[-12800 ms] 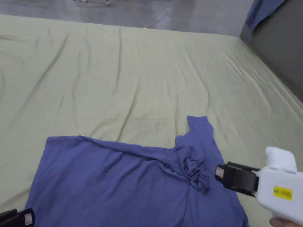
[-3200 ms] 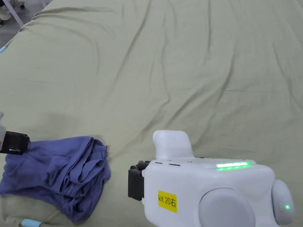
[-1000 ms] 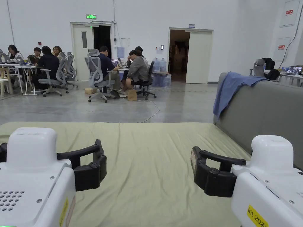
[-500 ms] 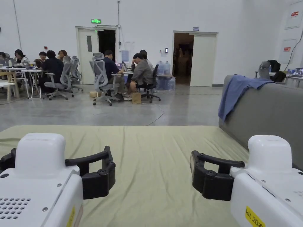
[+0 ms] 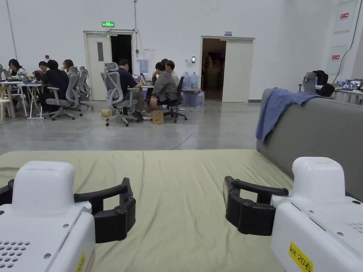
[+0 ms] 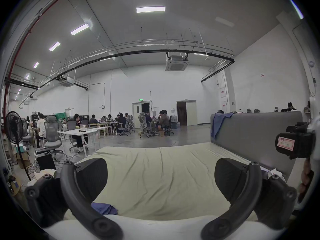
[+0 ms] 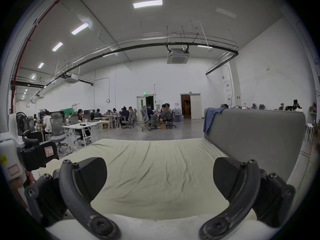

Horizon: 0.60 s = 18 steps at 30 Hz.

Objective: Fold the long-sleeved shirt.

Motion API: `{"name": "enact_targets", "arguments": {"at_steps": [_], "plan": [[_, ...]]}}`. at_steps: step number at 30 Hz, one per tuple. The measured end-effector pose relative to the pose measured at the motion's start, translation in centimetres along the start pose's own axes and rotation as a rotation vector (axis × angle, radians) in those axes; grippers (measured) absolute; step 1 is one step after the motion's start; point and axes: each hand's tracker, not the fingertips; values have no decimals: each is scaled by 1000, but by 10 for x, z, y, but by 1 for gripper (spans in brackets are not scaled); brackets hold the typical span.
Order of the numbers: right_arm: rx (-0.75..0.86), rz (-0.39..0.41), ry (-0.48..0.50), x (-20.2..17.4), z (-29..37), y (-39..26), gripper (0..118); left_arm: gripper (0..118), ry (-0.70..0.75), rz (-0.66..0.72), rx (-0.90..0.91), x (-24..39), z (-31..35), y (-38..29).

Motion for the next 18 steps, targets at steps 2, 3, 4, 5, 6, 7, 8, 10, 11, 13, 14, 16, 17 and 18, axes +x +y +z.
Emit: {"name": "enact_targets", "arguments": {"at_steps": [2,3,4,5,6,7,8,10,11,13,14,16,17,18], "plan": [[2,-2,0,0,0,0,118,118,1,-2,1,1,-1,-1],[2,-1,-1,0,0,0,118,118,1,-5,-3,1,-2,-2],[3,1,-2,0,0,0,118,118,1,-6,-8,1,-2,-2],[3,3,-2,0,0,1,118,118,-1,-7,-8,1,-2,-1],[3,6,-3,0,0,1,118,118,-2,-3,-7,1,-2,-1],[4,7,-4,0,0,1,118,118,-4,1,-4,0,-2,-1],[5,8,-4,0,0,1,118,118,-5,4,-2,0,-2,-1],[4,6,-4,0,0,2,118,118,-6,6,0,0,-2,0],[4,3,-9,1,0,2,118,118,-8,5,0,0,-2,0],[2,-18,-34,1,0,2,118,118,-15,2,-1,0,-2,0],[2,-21,-35,1,0,2,118,118,-22,0,-5,0,-2,-1],[-2,-17,-33,1,-1,2,118,118,-35,-1,-14,0,-3,-1],[-6,-9,-32,0,-2,2,118,118,-36,-2,-14,0,-4,-1],[-7,0,-36,-1,-3,2,118,118,-36,-3,-14,0,-4,-1]]}}
